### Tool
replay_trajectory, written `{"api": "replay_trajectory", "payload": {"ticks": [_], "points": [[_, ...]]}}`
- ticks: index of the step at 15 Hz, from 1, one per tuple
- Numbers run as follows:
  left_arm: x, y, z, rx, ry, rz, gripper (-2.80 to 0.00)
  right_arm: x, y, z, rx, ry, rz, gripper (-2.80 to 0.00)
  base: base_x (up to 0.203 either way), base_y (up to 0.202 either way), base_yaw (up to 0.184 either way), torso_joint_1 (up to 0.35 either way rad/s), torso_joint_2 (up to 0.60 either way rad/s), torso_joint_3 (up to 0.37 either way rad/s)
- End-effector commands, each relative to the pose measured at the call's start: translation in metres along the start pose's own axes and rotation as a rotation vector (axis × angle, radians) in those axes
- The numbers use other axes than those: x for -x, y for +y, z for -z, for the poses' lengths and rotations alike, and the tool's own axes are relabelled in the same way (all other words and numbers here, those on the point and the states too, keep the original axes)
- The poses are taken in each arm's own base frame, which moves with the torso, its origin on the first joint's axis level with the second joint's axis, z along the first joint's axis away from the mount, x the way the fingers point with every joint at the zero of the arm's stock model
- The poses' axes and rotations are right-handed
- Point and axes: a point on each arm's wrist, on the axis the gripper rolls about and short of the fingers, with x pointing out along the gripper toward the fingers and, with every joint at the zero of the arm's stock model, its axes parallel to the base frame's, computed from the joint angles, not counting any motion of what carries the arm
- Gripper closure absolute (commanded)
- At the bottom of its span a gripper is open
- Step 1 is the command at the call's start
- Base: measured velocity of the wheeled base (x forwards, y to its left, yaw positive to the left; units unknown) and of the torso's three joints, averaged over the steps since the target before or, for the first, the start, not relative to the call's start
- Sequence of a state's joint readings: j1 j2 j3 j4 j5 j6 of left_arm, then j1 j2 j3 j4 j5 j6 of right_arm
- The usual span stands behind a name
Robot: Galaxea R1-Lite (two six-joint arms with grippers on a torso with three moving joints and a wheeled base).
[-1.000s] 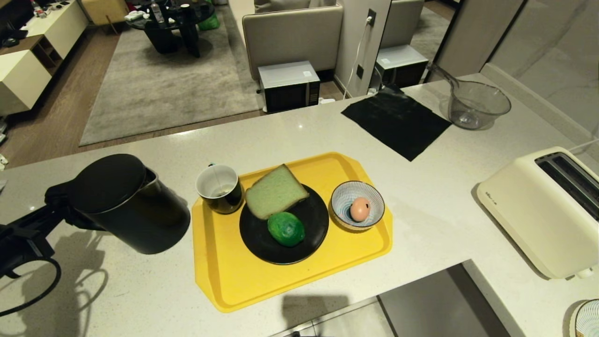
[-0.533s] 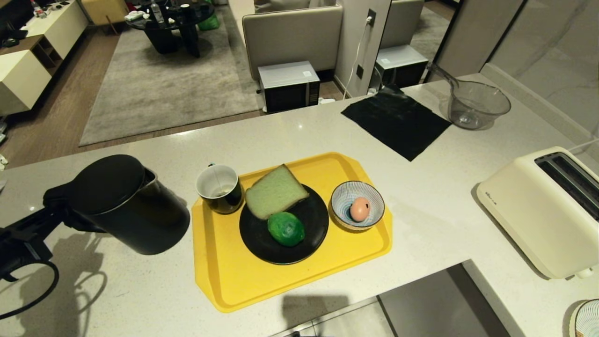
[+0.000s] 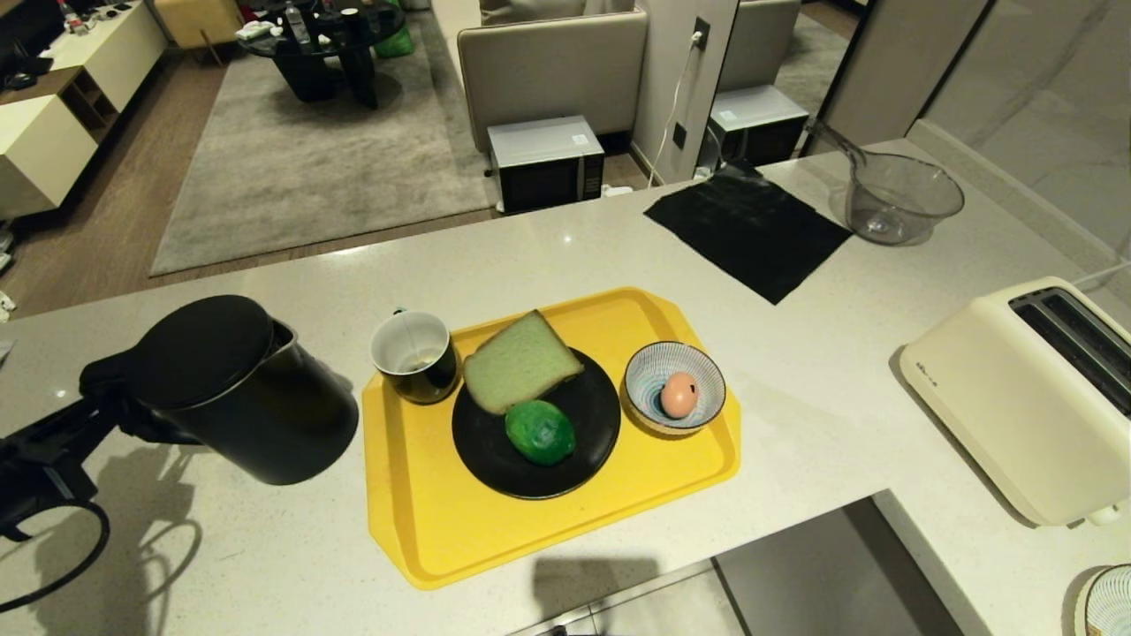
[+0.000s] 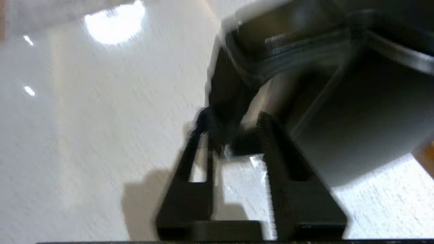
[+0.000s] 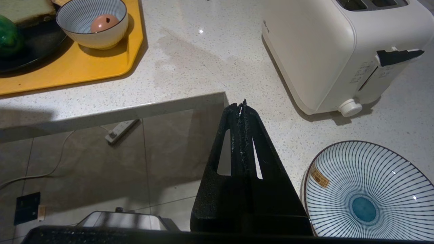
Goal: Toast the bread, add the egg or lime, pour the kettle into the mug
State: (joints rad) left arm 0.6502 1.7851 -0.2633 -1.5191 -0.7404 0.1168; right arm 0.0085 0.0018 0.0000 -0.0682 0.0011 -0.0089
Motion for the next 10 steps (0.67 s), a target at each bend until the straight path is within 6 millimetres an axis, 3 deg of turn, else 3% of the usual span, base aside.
{"api": "replay_trajectory", "payload": {"ticks": [1, 10], "points": [[-0.0001, 0.0000, 0.0017, -0.001, 0.001, 0.002, -2.80, -0.0016, 0.0001, 0.0077, 0.000, 0.027, -0.001, 0.00, 0.000, 0.000, 0.000, 0.000, 0.00, 0.000], [0.0073, -0.0071, -0.0022, -0.005, -0.003, 0.009, -2.80, -0.0016, 0.0001, 0.0077, 0.000, 0.027, 0.000, 0.00, 0.000, 0.000, 0.000, 0.000, 0.00, 0.000]]}}
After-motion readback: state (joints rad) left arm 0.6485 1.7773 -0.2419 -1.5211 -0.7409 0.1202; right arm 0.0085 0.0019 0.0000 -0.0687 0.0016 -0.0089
